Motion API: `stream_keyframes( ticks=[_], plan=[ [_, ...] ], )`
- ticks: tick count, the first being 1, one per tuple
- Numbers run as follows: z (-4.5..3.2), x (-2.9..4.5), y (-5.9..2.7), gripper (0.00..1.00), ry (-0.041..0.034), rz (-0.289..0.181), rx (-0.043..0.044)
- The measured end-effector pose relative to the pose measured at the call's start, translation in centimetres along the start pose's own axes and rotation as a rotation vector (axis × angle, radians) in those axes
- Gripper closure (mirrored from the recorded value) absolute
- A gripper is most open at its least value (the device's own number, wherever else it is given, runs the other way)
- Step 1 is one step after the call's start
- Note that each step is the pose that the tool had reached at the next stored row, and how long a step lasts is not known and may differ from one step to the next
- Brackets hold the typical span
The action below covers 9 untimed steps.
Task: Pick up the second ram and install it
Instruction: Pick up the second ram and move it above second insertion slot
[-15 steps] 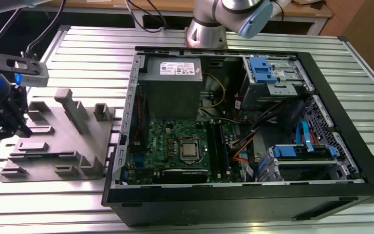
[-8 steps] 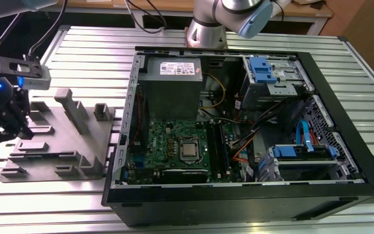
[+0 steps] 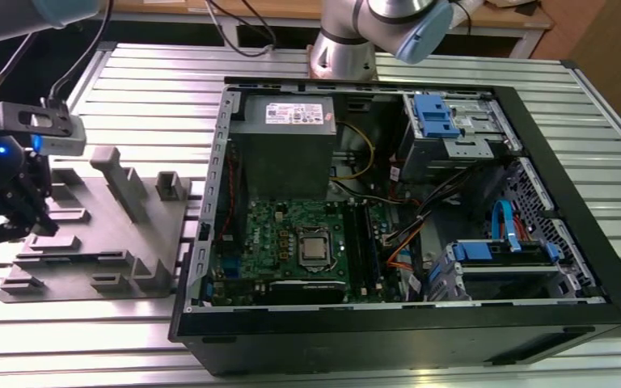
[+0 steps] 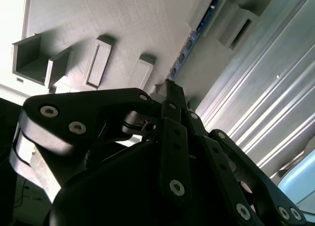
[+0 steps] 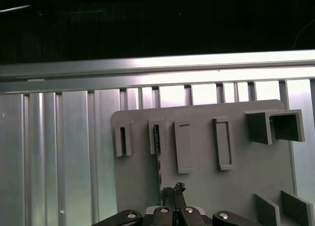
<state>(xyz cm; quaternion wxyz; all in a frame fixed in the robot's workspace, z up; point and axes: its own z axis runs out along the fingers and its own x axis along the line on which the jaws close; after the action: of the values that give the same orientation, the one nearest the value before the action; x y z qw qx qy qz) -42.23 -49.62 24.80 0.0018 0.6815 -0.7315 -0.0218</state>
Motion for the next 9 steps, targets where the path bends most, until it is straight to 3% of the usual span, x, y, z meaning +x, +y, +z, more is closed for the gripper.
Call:
stream_keyframes(
  ticks=[9],
  plan=[
    [1.01,0.26,-0.05,0.93,-0.0012,-0.001,0.0001]
  ],
)
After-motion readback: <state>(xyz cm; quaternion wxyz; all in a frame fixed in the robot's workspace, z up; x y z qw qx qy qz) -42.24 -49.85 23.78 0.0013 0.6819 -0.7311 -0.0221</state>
